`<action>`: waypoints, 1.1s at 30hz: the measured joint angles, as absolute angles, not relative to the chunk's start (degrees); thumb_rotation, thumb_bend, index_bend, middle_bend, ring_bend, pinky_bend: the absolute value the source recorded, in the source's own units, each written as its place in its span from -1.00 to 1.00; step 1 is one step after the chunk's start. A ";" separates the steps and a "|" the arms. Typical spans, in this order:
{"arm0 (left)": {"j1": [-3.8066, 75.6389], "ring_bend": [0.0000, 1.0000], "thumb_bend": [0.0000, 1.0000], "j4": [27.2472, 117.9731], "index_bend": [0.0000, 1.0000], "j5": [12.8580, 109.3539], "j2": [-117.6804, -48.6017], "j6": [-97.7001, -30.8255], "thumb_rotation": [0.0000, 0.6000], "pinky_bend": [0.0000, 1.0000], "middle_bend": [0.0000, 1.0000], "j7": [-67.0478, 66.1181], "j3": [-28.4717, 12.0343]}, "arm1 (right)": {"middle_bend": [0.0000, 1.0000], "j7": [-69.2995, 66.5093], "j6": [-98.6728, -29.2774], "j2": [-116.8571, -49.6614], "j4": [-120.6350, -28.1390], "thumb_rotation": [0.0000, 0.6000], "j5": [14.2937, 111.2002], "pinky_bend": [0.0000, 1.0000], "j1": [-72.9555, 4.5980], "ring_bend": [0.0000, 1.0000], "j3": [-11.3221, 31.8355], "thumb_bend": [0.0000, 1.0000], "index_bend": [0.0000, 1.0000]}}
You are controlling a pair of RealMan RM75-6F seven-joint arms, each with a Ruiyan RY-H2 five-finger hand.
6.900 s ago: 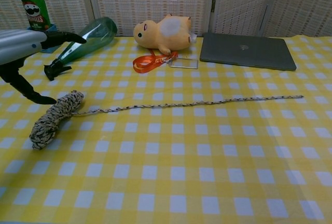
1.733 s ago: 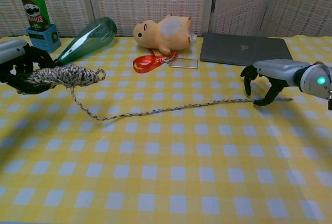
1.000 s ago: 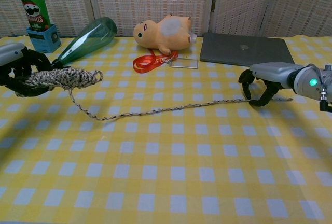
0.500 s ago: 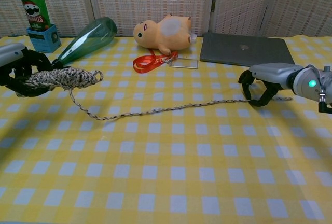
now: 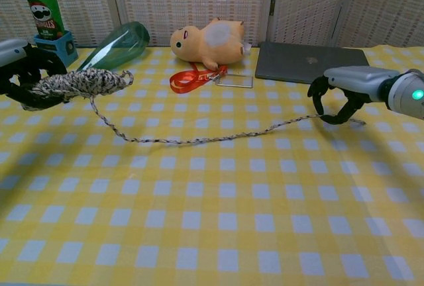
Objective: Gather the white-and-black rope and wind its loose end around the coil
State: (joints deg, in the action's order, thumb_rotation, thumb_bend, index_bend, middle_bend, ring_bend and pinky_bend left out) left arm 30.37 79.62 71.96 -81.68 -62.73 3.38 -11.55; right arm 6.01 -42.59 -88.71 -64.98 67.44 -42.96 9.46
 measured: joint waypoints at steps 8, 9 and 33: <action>32.25 0.35 0.51 83.06 0.54 67.95 -79.75 -61.46 1.00 0.32 0.54 1.13 -14.90 | -0.51 2.31 -53.69 -76.40 -82.33 1.00 78.24 -0.69 -39.47 -0.55 8.82 0.24 0.27; 32.57 0.35 0.51 83.51 0.54 67.37 -79.62 -61.19 1.00 0.33 0.54 0.33 -15.17 | -0.50 1.75 -55.35 -74.22 -85.12 1.00 80.10 -0.69 -39.04 -0.55 8.80 0.24 0.27; 43.15 0.35 0.53 103.46 0.55 56.37 -81.02 -57.76 1.00 0.37 0.54 -13.22 -19.30 | -0.50 7.90 -53.19 -64.02 -108.38 1.00 73.32 -0.69 -52.34 -0.55 21.95 0.24 0.29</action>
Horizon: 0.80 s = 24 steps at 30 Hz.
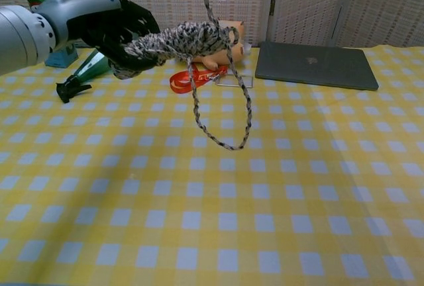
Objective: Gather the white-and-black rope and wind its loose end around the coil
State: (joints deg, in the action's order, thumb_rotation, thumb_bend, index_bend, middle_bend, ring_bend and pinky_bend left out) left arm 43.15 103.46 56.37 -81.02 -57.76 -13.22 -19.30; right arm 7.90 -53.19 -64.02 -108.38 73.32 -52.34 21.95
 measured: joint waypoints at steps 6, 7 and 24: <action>45.05 0.35 0.54 106.54 0.55 55.89 -82.99 -57.59 1.00 0.37 0.54 -12.85 -19.62 | -0.50 15.89 -53.24 -67.28 -106.04 1.00 65.01 -0.69 -56.77 -0.54 24.12 0.24 0.29; 45.23 0.35 0.54 106.97 0.55 55.84 -83.06 -57.08 1.00 0.37 0.54 -11.98 -19.69 | -0.50 16.99 -53.41 -67.71 -105.48 1.00 63.92 -0.69 -57.32 -0.54 24.33 0.24 0.29; 42.94 0.35 0.55 108.28 0.56 64.31 -80.90 -52.04 1.00 0.37 0.55 14.62 -21.83 | -0.50 19.99 -54.26 -70.89 -92.77 1.00 53.66 -0.70 -58.26 -0.53 20.96 0.24 0.30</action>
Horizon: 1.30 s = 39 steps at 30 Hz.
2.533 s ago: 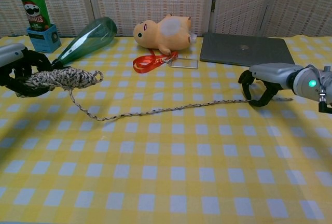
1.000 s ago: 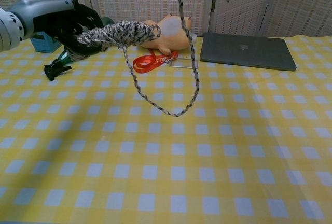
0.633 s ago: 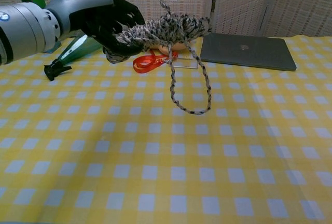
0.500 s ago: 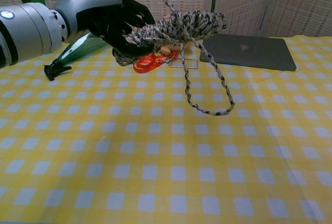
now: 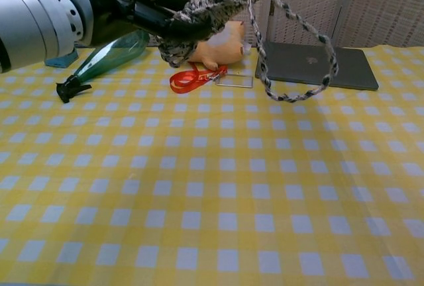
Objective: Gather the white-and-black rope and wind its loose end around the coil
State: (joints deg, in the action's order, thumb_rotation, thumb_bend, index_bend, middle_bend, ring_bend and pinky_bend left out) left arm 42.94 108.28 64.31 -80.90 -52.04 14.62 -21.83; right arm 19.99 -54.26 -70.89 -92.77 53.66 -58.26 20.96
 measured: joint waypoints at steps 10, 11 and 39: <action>40.24 0.35 0.55 105.35 0.56 65.97 -77.00 -51.32 1.00 0.37 0.56 29.35 -24.85 | -0.49 15.28 -53.76 -71.78 -88.69 1.00 59.73 -0.70 -54.29 -0.52 15.82 0.24 0.31; 40.16 0.35 0.55 105.01 0.56 65.59 -76.81 -51.48 1.00 0.37 0.56 29.51 -25.07 | -0.49 14.96 -53.80 -71.88 -88.46 1.00 60.59 -0.70 -53.91 -0.53 15.25 0.24 0.31; 44.69 0.36 0.57 95.81 0.56 44.86 -77.86 -62.45 1.00 0.37 0.56 6.52 -28.15 | -0.43 16.42 -56.86 -69.45 -96.94 1.00 85.31 -0.71 -46.60 -0.50 2.72 0.26 0.37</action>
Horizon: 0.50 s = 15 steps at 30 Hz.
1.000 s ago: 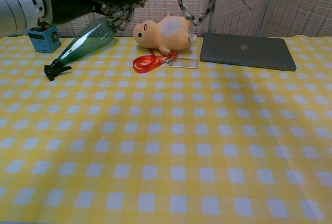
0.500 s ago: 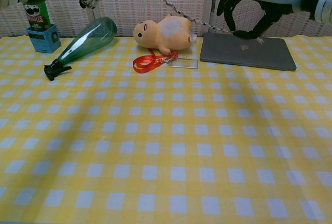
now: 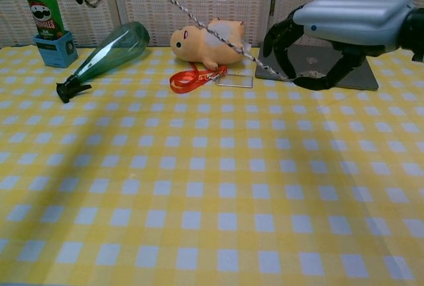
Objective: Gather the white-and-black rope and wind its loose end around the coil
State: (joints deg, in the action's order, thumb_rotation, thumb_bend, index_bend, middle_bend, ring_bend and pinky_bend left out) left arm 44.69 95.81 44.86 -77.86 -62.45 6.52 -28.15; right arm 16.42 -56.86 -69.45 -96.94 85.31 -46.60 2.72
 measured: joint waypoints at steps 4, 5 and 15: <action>45.50 0.36 0.57 93.94 0.56 44.29 -79.18 -64.10 1.00 0.37 0.56 2.08 -27.07 | -0.43 16.63 -56.77 -68.84 -99.31 1.00 87.82 -0.71 -46.69 -0.49 2.38 0.26 0.37; 45.67 0.36 0.57 93.52 0.56 44.28 -79.53 -64.54 1.00 0.37 0.56 1.08 -26.78 | -0.43 16.50 -56.79 -68.66 -100.00 1.00 88.35 -0.71 -46.77 -0.49 2.43 0.26 0.37; 46.96 0.35 0.57 90.38 0.57 47.96 -84.51 -70.47 1.00 0.37 0.56 -9.22 -22.69 | -0.43 15.30 -55.75 -66.37 -107.22 1.00 90.61 -0.71 -50.26 -0.49 7.66 0.26 0.37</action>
State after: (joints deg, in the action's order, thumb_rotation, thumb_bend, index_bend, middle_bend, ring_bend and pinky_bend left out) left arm 46.96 90.38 47.96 -84.51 -70.47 -9.22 -22.69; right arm 15.30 -55.75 -66.37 -107.22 90.61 -50.26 7.66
